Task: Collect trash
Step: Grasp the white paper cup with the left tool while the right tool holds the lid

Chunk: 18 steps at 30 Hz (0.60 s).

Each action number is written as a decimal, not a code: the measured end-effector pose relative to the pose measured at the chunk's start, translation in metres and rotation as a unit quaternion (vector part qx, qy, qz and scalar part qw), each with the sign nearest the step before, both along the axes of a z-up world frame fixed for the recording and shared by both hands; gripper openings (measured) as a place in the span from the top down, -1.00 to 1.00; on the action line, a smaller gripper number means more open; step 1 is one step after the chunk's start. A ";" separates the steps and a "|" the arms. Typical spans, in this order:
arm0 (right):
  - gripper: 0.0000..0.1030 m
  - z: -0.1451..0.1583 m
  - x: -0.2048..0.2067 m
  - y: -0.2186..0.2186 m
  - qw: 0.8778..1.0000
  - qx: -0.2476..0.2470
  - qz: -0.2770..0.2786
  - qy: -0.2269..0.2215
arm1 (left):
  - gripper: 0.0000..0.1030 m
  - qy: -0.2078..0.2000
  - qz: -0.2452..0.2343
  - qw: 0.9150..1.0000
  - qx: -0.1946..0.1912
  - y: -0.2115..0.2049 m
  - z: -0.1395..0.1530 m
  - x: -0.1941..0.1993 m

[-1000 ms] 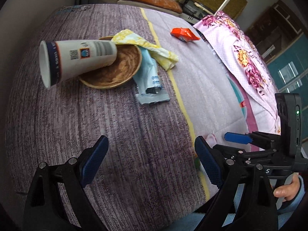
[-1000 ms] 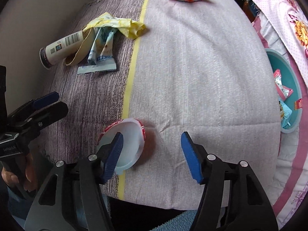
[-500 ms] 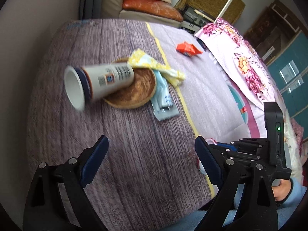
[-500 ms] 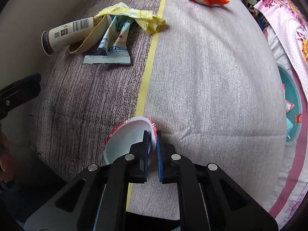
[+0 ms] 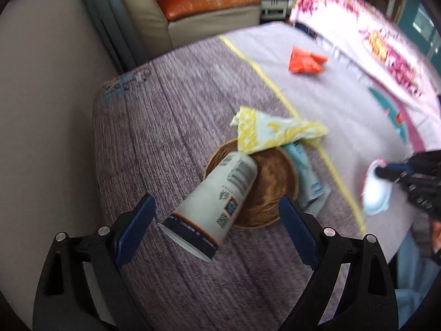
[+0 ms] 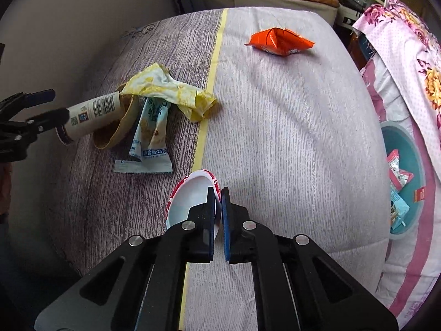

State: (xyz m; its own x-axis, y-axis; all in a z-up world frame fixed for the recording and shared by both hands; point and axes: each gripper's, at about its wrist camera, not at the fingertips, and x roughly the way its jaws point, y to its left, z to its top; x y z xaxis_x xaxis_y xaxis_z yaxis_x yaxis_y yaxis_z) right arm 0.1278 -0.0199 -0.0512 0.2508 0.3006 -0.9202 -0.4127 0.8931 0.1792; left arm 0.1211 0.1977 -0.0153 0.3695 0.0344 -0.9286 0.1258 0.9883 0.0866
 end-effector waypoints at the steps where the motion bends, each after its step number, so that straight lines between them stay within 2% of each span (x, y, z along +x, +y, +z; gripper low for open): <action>1: 0.91 0.001 0.004 -0.002 1.000 0.003 0.001 0.002 | -0.77 0.013 -0.004 1.000 0.005 0.001 -0.008 0.003; 4: 0.91 0.005 0.008 -0.008 1.000 0.010 0.001 0.007 | -0.77 0.039 -0.001 0.999 0.016 0.006 -0.031 0.007; 7: 0.91 0.001 0.011 -0.005 1.000 0.014 0.002 0.010 | -0.77 0.044 0.014 0.999 0.011 0.014 -0.043 0.009; 8: 0.91 0.000 0.013 -0.004 1.000 0.015 0.002 0.013 | -0.76 0.042 0.020 0.999 0.005 0.016 -0.044 0.008; 10: 0.91 -0.002 0.015 -0.002 1.000 0.017 0.003 0.015 | -0.59 0.035 0.028 0.999 -0.001 0.019 -0.046 0.007; 18: 0.91 -0.005 0.018 -0.006 1.000 0.024 0.002 0.019 | -0.30 -0.013 0.052 0.998 -0.021 0.006 -0.031 -0.012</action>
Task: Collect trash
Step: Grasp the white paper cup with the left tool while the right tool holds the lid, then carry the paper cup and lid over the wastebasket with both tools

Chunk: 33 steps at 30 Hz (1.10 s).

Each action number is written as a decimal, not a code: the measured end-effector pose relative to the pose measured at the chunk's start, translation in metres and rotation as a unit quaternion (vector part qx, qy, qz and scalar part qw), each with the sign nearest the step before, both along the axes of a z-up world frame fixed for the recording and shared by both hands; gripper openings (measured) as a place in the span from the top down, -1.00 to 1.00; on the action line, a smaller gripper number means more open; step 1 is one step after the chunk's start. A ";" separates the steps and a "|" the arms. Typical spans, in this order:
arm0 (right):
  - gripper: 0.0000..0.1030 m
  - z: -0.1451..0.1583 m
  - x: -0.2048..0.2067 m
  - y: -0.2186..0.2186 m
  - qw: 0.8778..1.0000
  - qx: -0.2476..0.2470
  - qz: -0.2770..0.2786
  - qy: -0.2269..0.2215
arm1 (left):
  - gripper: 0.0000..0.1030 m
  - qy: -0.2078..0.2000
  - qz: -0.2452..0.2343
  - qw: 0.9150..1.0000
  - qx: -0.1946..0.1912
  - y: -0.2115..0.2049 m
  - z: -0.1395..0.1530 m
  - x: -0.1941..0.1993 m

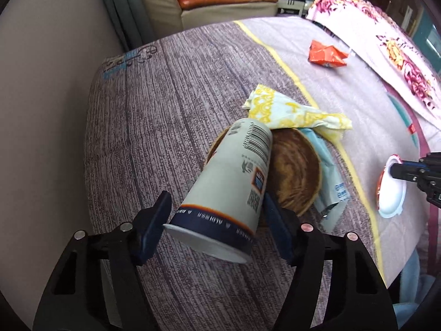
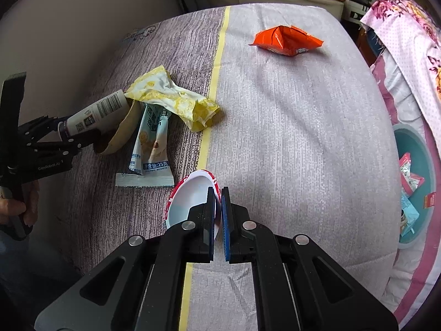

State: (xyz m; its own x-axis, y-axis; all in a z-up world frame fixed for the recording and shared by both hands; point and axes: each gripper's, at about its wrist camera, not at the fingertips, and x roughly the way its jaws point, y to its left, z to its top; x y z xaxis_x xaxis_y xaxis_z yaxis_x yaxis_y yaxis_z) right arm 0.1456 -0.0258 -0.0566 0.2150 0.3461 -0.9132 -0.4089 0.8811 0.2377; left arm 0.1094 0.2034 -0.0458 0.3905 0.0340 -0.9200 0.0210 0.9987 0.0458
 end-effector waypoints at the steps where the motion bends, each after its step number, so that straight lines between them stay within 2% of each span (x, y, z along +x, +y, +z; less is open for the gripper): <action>1: 0.91 0.001 0.000 -0.002 1.000 0.003 -0.002 0.000 | -0.28 -0.004 0.003 1.000 -0.002 -0.002 0.003 -0.004; 6: 0.91 0.005 -0.001 -0.008 1.000 0.012 -0.003 -0.003 | -0.24 -0.023 0.024 0.999 -0.019 -0.009 0.017 -0.020; 14: 0.91 0.013 0.000 -0.022 0.999 0.027 -0.015 -0.012 | -0.20 -0.056 0.049 0.995 -0.068 -0.019 0.037 -0.041; 23: 0.91 0.021 -0.001 -0.040 0.999 0.040 -0.026 -0.021 | -0.19 -0.076 0.048 0.993 -0.078 -0.041 0.050 -0.043; 33: 0.91 0.033 0.002 -0.066 0.997 0.051 -0.052 -0.040 | -0.18 -0.112 0.028 0.990 -0.085 -0.073 0.079 -0.036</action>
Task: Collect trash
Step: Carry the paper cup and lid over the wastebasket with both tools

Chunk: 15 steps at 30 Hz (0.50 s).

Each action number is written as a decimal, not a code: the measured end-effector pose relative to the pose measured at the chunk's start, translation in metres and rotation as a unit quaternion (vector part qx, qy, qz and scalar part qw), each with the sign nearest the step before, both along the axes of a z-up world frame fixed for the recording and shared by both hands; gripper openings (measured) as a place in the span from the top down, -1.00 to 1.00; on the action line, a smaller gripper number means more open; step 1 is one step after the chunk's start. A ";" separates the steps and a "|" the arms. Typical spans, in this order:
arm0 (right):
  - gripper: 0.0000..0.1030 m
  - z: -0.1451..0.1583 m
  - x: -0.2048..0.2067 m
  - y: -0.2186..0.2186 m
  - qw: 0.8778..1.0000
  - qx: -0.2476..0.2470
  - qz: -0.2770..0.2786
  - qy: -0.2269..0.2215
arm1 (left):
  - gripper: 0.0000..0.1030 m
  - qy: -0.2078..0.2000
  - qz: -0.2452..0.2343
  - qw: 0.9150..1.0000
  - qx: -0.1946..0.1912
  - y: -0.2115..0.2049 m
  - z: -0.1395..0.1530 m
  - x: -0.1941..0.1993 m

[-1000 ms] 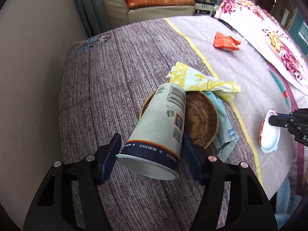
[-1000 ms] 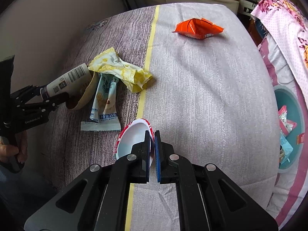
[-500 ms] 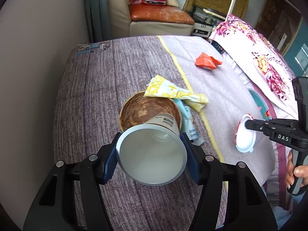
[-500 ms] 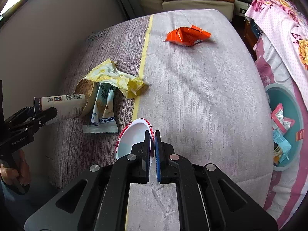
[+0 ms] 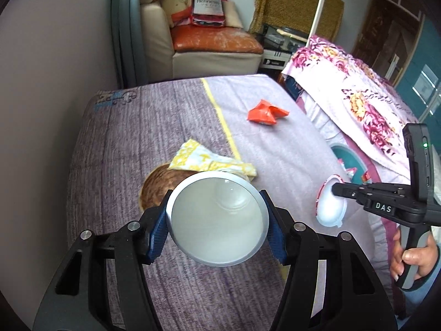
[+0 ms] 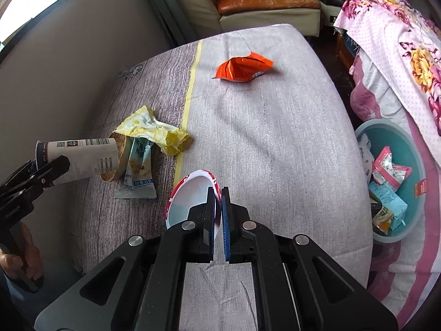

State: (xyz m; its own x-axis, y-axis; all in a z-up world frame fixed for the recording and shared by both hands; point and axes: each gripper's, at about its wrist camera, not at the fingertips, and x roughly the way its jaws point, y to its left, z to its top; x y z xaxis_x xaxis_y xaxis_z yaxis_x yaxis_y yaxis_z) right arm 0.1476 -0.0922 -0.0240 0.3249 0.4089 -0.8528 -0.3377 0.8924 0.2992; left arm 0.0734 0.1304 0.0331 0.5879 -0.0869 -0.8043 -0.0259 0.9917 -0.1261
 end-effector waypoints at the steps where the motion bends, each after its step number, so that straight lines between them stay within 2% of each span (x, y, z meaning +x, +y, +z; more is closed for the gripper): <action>1: 0.91 0.001 0.000 -0.002 1.000 0.000 -0.001 -0.002 | -0.18 0.000 -0.006 1.000 -0.002 -0.006 0.001 0.002; 10: 0.91 0.021 0.001 -0.032 0.999 0.003 -0.025 -0.035 | -0.16 0.004 -0.057 0.998 -0.007 -0.065 -0.001 0.026; 15: 0.91 0.026 0.007 -0.064 0.997 0.013 -0.056 -0.043 | -0.16 0.007 -0.084 0.996 -0.010 -0.102 -0.004 0.040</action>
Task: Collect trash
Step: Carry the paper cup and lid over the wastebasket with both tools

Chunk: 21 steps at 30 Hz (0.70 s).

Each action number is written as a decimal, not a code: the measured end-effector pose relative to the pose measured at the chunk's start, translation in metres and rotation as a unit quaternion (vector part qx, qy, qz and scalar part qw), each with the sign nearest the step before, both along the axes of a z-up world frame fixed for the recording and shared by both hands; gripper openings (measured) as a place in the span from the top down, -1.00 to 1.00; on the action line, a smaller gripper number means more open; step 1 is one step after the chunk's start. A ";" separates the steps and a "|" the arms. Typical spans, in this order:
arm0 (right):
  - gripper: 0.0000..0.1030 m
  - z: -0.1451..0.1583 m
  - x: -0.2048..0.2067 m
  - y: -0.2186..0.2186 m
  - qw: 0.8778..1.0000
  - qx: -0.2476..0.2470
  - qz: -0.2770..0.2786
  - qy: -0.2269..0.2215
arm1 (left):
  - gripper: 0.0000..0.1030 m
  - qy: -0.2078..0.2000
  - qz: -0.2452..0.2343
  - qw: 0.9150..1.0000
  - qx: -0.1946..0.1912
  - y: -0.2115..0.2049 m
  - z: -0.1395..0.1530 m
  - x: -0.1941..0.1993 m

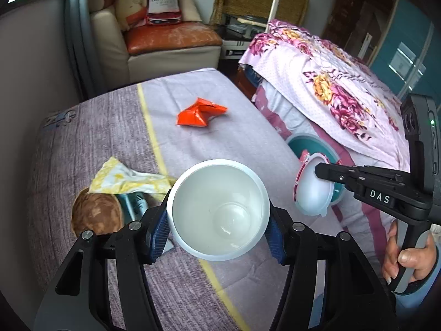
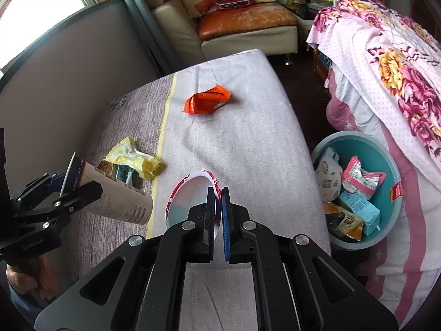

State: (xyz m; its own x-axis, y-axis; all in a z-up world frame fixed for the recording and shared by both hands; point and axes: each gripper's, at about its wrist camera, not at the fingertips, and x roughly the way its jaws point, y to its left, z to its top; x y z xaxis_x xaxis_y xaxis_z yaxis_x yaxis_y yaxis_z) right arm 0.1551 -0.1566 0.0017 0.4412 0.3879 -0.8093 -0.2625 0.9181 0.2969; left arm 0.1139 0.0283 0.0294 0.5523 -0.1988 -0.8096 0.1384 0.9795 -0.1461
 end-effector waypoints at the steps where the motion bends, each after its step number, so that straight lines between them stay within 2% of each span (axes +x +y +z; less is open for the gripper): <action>1: 0.91 0.001 0.001 -0.006 1.000 0.002 -0.006 -0.001 | -0.16 0.000 -0.006 1.000 -0.001 -0.009 0.000 0.004; 11: 0.91 0.005 0.015 -0.094 0.996 0.017 -0.086 -0.016 | -0.16 0.004 -0.061 0.998 -0.002 -0.090 0.000 0.036; 21: 0.91 -0.009 0.026 -0.182 0.987 0.023 -0.157 -0.012 | -0.16 0.033 -0.112 0.993 -0.001 -0.173 -0.022 0.076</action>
